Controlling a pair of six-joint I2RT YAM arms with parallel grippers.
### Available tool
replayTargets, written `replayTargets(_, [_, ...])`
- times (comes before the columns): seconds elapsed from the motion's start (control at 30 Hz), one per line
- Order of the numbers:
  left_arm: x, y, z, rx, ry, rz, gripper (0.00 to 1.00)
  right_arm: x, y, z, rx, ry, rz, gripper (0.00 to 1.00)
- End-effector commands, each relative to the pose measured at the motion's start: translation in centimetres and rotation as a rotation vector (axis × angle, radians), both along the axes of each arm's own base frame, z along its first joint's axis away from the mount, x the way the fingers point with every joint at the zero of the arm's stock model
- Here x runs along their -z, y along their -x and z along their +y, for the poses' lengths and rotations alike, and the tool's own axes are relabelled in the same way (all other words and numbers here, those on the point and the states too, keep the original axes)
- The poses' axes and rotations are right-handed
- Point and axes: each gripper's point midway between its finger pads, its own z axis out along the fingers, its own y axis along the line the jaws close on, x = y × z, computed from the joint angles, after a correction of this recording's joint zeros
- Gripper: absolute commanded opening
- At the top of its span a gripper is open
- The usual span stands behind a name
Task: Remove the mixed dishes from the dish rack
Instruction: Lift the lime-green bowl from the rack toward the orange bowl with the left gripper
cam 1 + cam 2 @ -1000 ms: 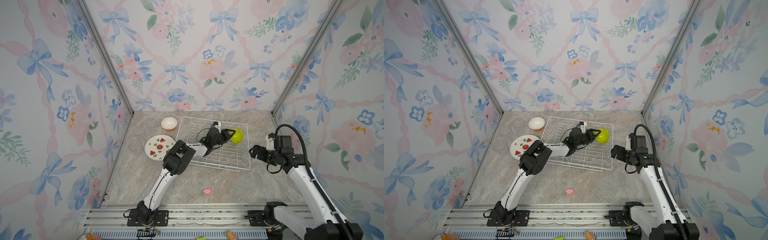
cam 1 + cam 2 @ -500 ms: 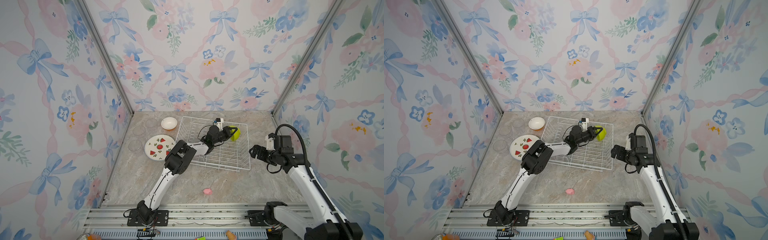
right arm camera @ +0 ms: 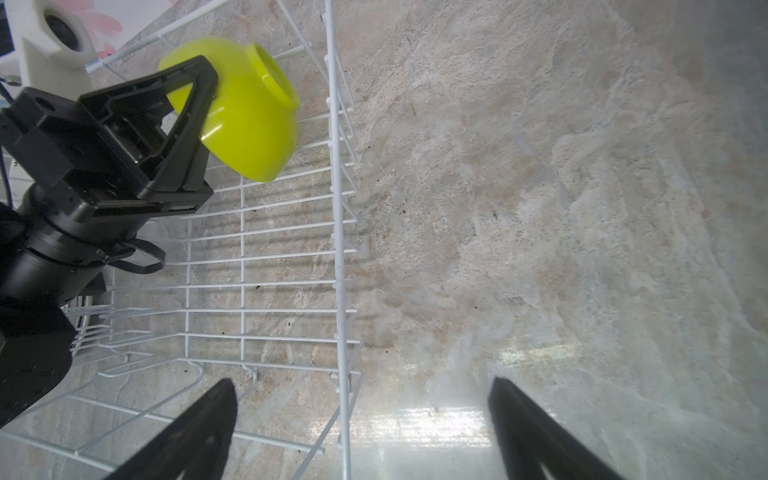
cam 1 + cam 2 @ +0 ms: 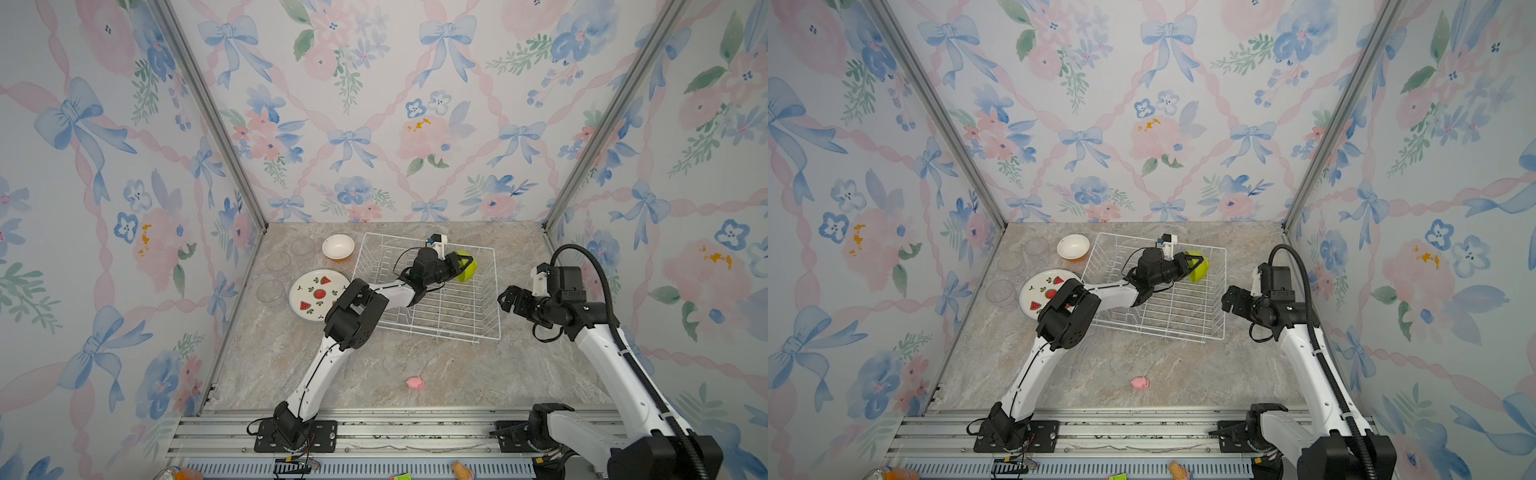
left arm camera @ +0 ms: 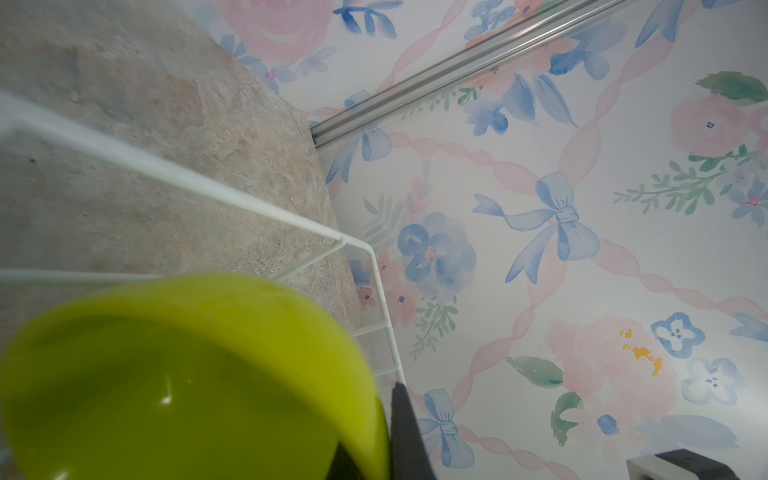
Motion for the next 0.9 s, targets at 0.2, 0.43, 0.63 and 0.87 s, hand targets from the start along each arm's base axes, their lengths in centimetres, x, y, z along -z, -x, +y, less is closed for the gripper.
replayTargets(0.2, [-3.8, 1.4, 2.4, -0.002, -0.126, -0.083, 0.00, -2.4, -0.7, 0.9, 0.026, -0.055, -0.084, 0.97])
replayTargets(0.43, [-6.4, 2.6, 4.2, -0.001, -0.181, -0.121, 0.00, -3.3, -0.7, 1.6, 0.024, -0.045, -0.109, 0.97])
replayTargets(0.63, [-8.8, 4.0, 6.8, -0.047, -0.248, -0.198, 0.00, -4.2, -1.1, 2.0, 0.023, -0.027, -0.151, 0.97])
replayTargets(0.87, [-11.6, 4.4, 11.9, -0.126, -0.294, -0.225, 0.00, -3.6, -2.1, 2.3, 0.010, -0.006, -0.129, 0.97])
